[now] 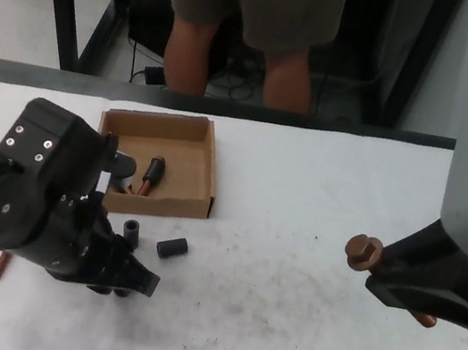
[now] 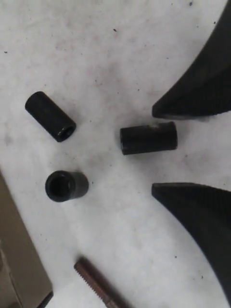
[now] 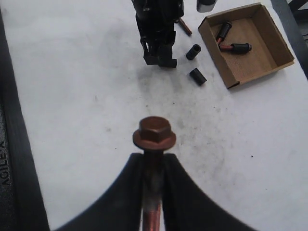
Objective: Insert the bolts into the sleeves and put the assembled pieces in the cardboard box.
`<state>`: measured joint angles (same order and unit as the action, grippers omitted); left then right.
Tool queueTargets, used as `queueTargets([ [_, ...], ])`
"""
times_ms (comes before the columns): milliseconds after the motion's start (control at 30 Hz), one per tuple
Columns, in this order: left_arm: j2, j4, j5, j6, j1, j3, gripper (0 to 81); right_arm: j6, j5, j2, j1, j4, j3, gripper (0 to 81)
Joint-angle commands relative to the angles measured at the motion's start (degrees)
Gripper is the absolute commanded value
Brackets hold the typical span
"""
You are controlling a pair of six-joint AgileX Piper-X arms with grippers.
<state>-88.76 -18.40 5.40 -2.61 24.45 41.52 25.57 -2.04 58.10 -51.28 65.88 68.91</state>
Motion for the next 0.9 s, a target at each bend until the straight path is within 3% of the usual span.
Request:
queueTargets([
  [0, -0.75, 0.27, 0.77, 0.09, 0.25, 1.14, 40.5, 0.53, -0.45, -0.31, 0.30, -1.65, 0.26, 0.0],
  [533, -6.40, -3.77, 2.02, 0.09, 0.25, 5.09, 40.5, 0.53, -0.45, -0.31, 0.30, -1.91, 0.26, 0.0],
  [867, -8.54, -2.94, 2.02, 0.09, 0.25, 5.09, 40.5, 0.53, -0.45, -0.31, 3.80, -2.73, 0.26, 0.0],
])
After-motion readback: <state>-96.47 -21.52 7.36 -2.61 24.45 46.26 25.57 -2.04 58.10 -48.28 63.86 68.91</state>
